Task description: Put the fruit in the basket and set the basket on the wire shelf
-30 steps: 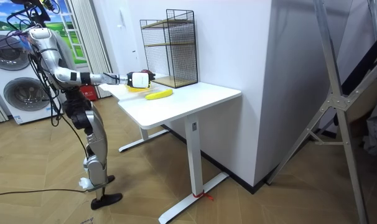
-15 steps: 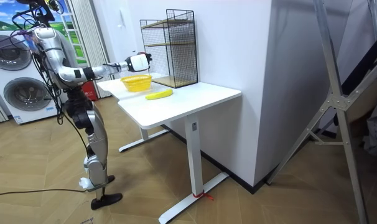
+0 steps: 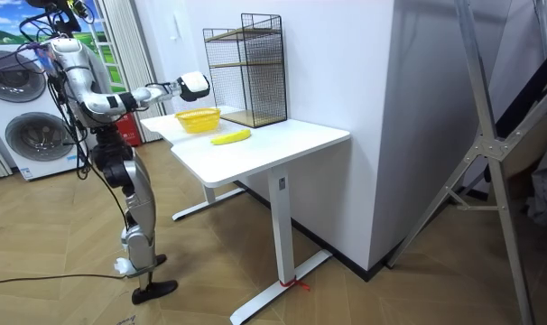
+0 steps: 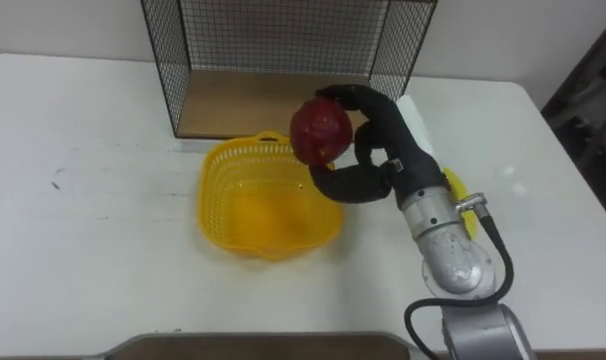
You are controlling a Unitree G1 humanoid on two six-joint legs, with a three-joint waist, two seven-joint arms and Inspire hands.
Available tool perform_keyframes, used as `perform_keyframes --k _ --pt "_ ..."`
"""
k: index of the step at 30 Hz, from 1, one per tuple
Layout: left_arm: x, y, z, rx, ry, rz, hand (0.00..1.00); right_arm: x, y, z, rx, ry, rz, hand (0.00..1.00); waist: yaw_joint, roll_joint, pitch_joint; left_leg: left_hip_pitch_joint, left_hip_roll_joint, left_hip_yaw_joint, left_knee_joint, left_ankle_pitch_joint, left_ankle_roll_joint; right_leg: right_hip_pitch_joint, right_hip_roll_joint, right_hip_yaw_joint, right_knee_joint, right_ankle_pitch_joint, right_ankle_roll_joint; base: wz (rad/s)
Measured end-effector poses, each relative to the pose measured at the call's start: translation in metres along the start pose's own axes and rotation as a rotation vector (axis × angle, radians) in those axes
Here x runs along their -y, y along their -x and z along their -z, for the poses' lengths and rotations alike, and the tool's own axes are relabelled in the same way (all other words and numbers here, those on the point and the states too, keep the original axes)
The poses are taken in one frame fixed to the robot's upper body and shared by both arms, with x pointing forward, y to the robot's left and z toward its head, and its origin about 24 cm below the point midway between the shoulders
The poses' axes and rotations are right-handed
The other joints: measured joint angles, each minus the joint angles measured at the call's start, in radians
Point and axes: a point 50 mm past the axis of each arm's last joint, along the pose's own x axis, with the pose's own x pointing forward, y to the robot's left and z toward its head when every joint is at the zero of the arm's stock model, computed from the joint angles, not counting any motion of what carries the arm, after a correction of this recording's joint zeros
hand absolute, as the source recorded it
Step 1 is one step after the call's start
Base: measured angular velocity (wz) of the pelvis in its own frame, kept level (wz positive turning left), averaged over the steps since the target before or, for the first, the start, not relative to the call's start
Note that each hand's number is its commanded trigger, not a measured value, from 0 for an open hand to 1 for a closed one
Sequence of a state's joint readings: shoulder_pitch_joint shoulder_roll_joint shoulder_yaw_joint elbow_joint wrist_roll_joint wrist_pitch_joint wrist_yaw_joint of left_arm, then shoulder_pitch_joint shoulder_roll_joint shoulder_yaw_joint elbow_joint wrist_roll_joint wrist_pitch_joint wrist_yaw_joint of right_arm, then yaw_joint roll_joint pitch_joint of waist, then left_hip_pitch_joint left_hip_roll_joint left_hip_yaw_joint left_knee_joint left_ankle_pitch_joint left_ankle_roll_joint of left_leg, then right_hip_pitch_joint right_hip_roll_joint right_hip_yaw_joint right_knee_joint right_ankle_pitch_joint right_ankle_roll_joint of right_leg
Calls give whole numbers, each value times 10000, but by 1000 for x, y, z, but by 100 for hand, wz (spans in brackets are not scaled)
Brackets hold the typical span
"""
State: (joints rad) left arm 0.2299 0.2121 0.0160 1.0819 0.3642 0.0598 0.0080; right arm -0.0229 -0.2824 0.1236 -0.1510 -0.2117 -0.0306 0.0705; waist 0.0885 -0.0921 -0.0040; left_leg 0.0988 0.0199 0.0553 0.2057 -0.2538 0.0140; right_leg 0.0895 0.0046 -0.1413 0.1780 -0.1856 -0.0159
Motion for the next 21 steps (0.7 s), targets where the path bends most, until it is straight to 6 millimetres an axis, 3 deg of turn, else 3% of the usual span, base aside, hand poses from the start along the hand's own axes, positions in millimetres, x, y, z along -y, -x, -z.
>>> perform_keyframes --k 4,7,8,9,10,12,21 --pt "-3 0 -3 144 -27 -76 0 -8 0 -5 186 411 -495 100 61 -130 52 21 -19 -16 -8 0 1 67 -17 1 -80 21 30 2" --pt "-4 -1 -7 298 -71 -83 0 -17 0 -6 255 430 -1053 100 65 -80 88 18 -22 -19 -16 0 1 69 -16 17 -84 22 32 0" --pt "-4 -1 -9 353 -125 -73 0 -20 0 -7 274 504 -1275 96 49 -37 117 11 -20 -23 -16 0 1 68 -14 14 -87 22 31 0" --pt "-4 -1 -10 379 -147 -67 0 -21 0 -7 281 557 -1383 15 44 -15 132 10 -19 -23 -16 0 1 67 -13 13 -87 22 31 0" --pt "-3 -1 -11 417 -227 -38 0 -24 0 -8 292 627 -1606 0 42 37 167 8 -17 -22 -19 0 1 65 -10 12 -87 22 31 0" --pt "-2 -2 -13 477 -281 -22 0 -26 0 -8 290 678 -1841 0 39 99 206 -3 -15 -19 -28 0 1 47 -6 10 -82 22 31 0" --pt "-2 -2 -18 569 -272 -18 0 -27 1 -7 271 702 -2174 0 192 143 165 -40 -19 -15 -23 0 1 13 -9 -2 -77 22 31 0"
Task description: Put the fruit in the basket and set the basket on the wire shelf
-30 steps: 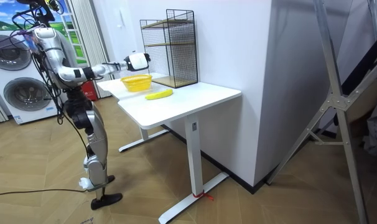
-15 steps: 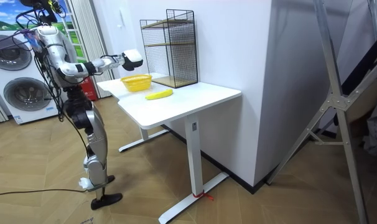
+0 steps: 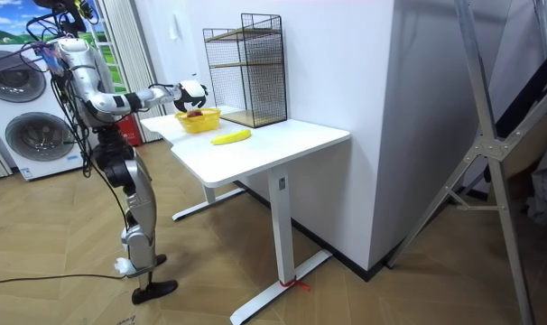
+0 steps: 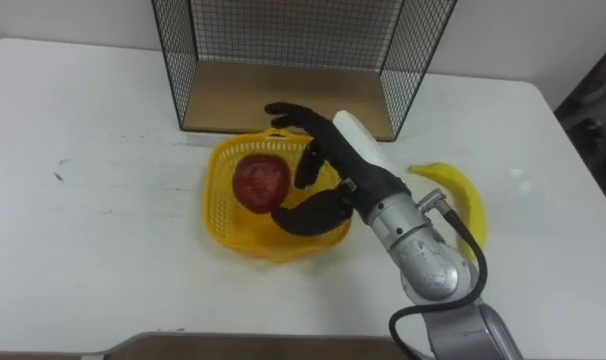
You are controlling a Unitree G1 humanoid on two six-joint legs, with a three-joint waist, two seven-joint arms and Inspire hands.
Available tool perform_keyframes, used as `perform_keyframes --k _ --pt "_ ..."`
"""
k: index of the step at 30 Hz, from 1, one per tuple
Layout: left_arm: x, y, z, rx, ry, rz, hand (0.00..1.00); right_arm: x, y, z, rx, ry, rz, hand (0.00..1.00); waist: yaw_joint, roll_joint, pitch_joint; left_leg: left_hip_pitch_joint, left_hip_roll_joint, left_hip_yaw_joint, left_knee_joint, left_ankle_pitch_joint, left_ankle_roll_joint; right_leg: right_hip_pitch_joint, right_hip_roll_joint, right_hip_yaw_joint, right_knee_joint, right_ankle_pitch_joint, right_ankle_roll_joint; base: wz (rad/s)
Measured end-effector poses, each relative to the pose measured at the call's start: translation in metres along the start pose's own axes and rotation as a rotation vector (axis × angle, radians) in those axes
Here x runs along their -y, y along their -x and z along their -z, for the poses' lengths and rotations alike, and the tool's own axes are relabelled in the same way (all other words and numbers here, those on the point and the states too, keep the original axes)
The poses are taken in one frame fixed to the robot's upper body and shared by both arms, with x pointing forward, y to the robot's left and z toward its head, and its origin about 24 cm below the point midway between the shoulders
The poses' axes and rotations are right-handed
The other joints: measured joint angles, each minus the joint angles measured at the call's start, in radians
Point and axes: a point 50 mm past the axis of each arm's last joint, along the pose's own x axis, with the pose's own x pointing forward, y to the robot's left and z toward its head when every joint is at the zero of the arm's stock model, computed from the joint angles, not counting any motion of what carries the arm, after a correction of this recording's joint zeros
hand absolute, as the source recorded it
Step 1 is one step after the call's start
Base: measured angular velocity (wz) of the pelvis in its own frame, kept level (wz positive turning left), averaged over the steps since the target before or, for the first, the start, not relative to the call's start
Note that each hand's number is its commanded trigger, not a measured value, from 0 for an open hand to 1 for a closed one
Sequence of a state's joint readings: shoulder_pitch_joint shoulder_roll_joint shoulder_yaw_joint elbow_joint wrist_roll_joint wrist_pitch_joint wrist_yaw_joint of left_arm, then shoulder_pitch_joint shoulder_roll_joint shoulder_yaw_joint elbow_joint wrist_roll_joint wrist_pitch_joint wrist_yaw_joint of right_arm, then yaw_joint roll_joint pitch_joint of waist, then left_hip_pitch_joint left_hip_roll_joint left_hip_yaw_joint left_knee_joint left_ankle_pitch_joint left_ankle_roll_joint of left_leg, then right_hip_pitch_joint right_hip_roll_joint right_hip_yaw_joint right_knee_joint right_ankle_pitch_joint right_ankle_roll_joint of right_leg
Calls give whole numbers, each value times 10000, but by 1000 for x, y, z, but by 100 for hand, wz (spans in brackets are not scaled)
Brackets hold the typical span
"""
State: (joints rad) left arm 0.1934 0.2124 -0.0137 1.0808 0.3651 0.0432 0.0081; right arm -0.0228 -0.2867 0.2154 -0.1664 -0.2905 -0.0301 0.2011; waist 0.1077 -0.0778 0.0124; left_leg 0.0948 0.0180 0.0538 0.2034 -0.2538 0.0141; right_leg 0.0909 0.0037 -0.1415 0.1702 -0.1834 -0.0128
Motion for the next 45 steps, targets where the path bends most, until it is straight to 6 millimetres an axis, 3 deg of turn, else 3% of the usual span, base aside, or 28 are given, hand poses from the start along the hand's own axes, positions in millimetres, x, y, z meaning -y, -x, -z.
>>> perform_keyframes --k 11,18,24,30,35,39,45 --pt "2 1 5 -125 13 50 0 -1 0 1 -39 8 -49 0 29 215 -87 160 5 -27 4 1 1 159 1 -3 2 0 0 0" --pt "6 4 16 -384 26 125 0 -1 0 2 -84 3 -4 0 -159 164 -94 194 -3 -74 31 0 2 227 -21 -102 13 3 -3 2" --pt "8 4 19 -488 24 189 0 3 2 12 -306 -1532 408 0 -309 105 -85 217 -6 -88 69 -2 2 289 -18 -87 6 3 -3 1" --pt "11 5 26 -736 140 224 0 25 9 24 -673 -2038 1729 0 -523 119 -80 159 -15 -148 103 -9 3 289 -33 -243 13 2 -2 5" --pt "13 8 34 -938 907 96 0 62 24 34 -1088 -1763 4184 0 -614 148 -128 113 -9 -143 91 -10 2 249 -25 -240 -11 2 -2 0" --pt "16 10 41 -1140 912 149 0 72 33 42 -1479 -1701 5374 0 -800 176 -163 231 -5 -95 105 -8 2 359 -29 -198 0 2 -2 -1" --pt "15 11 43 -1281 909 42 0 80 49 73 -2879 -1882 6877 0 -929 127 -157 435 0 26 16 -3 4 467 -11 14 1 2 -2 -7"
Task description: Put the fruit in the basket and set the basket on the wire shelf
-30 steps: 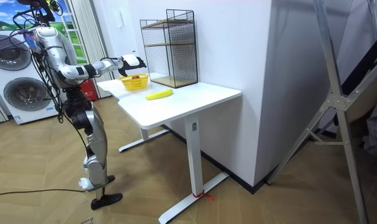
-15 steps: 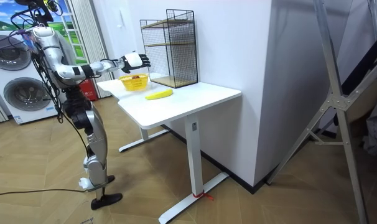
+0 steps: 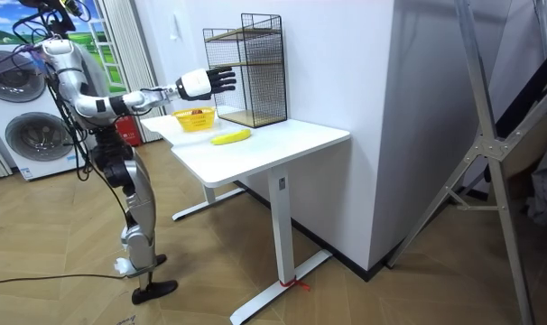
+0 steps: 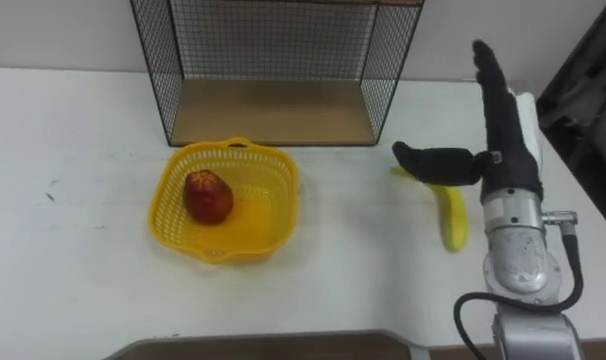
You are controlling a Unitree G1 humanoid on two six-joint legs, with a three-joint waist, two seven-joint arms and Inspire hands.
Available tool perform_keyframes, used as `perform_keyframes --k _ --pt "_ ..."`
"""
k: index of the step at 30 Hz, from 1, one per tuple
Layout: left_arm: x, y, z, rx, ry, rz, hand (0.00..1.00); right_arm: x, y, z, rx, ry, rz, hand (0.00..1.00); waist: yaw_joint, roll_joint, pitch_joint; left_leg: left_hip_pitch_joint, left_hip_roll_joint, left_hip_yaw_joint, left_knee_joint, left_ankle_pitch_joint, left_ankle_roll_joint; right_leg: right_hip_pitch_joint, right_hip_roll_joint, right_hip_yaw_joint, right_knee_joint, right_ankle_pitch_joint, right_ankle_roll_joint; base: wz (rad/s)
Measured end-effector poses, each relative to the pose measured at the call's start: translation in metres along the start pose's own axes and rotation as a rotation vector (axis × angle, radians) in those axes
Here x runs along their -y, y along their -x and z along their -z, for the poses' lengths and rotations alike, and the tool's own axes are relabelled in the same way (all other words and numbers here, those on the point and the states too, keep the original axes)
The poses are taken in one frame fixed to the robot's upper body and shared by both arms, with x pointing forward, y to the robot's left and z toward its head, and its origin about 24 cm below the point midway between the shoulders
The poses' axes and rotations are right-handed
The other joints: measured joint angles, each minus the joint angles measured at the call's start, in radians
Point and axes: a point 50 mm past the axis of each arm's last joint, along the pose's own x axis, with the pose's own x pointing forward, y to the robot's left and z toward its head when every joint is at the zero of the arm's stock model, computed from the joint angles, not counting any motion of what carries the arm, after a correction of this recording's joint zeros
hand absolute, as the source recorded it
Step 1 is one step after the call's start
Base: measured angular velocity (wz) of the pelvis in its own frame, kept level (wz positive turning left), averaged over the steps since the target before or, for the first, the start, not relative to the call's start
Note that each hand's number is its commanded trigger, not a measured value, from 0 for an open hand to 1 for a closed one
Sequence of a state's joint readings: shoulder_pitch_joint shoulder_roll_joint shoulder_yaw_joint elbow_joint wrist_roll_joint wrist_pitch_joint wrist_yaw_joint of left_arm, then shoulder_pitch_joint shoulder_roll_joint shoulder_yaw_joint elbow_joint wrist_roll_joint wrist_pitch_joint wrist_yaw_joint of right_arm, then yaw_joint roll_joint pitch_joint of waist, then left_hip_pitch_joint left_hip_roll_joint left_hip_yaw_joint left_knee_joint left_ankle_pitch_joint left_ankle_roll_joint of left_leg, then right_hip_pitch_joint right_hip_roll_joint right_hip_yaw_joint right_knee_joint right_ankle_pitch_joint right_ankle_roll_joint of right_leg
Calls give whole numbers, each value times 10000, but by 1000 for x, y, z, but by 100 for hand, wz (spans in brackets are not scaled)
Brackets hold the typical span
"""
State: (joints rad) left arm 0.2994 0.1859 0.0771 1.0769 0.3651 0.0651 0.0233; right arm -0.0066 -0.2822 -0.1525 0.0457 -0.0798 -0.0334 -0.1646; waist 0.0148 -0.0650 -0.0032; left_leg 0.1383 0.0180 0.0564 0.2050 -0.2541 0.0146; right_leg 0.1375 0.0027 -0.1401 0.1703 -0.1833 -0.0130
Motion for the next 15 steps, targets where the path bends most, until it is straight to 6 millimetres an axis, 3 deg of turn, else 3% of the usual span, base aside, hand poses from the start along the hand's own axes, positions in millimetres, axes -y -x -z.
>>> perform_keyframes --k 6,15 --pt "-2 0 0 -138 -43 -201 0 8 2 28 -1315 67 829 0 -78 -138 29 26 -26 -6 -29 -1 1 28 -12 25 -4 -6 6 -1" --pt "-4 0 0 -346 6 -205 0 11 -7 42 -2129 495 1167 0 25 -153 17 -27 -20 -7 -6 4 6 -78 -6 -9 31 -5 6 0"
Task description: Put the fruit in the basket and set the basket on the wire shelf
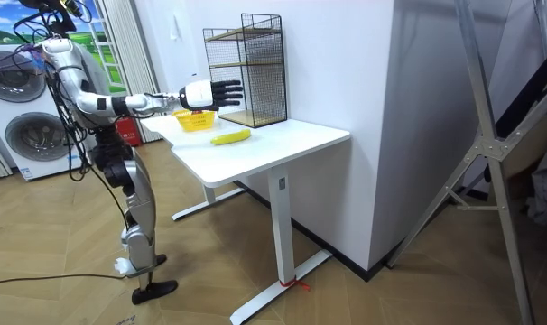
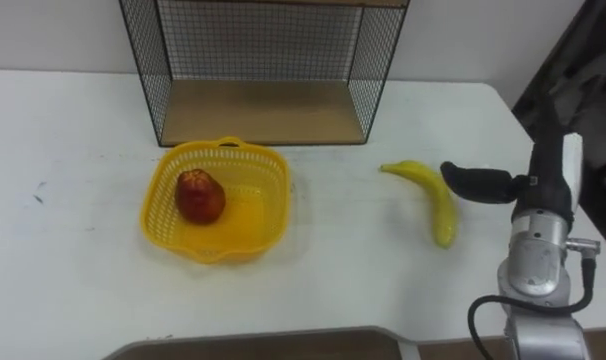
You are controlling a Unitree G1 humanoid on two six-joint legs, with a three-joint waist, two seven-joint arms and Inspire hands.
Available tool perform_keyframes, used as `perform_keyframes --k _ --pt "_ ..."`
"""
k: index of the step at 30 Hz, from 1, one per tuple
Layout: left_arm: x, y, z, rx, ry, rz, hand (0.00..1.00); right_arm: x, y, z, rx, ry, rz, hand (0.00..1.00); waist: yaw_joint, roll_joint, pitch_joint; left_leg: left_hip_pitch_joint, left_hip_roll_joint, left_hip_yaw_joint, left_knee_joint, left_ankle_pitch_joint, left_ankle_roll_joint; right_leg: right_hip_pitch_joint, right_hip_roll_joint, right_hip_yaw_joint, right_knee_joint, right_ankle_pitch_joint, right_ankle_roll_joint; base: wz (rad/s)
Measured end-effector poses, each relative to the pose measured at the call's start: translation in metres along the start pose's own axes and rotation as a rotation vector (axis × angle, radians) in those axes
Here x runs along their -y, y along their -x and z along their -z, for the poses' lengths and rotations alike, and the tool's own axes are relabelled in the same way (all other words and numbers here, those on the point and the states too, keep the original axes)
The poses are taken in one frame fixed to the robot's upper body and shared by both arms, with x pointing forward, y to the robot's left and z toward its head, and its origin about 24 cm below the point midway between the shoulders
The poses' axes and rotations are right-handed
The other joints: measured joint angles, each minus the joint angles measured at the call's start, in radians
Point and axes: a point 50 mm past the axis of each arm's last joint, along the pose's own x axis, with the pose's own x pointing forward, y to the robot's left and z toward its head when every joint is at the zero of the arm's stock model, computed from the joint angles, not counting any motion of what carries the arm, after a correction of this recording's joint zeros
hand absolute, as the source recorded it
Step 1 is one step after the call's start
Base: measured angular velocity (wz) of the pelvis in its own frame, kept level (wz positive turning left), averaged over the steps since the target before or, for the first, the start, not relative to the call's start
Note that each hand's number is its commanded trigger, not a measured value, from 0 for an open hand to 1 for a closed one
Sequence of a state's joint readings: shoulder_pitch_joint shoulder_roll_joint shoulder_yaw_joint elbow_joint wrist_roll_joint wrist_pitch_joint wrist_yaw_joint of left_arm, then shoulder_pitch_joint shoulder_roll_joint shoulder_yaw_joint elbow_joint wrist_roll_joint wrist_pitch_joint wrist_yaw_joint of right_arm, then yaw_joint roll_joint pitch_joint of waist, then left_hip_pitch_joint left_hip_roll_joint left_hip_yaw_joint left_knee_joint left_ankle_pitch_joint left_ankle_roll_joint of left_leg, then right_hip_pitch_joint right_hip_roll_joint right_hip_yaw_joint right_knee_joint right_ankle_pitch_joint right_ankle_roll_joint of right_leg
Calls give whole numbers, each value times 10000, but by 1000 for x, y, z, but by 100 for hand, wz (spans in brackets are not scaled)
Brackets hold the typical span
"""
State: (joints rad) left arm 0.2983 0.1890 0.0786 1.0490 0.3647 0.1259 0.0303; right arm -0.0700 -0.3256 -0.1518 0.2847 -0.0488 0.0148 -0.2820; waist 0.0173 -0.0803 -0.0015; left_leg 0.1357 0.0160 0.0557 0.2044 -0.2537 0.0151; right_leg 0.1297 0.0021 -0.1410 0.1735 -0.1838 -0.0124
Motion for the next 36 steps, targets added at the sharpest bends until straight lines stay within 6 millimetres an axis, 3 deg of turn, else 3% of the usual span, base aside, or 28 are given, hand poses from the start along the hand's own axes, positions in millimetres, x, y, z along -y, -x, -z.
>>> perform_keyframes --k 11,24,30,36 --pt "-7 0 -9 360 196 -49 0 -6 -11 -1 -259 38 -883 0 159 -112 65 -47 10 -21 -1 1 0 -53 -1 0 -4 0 0 0" --pt "-9 0 -6 278 139 283 0 -10 -17 14 -1077 321 -1976 0 205 -152 40 -51 16 -42 16 1 -1 -75 1 -5 -2 0 -1 0" --pt "-11 0 -6 261 195 298 0 -12 -18 24 -1625 383 -2456 0 181 -126 26 -107 7 -128 13 1 -1 -83 -10 -126 -29 1 -1 4" --pt "-10 0 -2 102 271 354 0 -14 -12 49 -2775 559 -3166 0 176 -77 -6 -84 -3 -291 11 3 -3 16 -33 -321 -49 1 -1 8"
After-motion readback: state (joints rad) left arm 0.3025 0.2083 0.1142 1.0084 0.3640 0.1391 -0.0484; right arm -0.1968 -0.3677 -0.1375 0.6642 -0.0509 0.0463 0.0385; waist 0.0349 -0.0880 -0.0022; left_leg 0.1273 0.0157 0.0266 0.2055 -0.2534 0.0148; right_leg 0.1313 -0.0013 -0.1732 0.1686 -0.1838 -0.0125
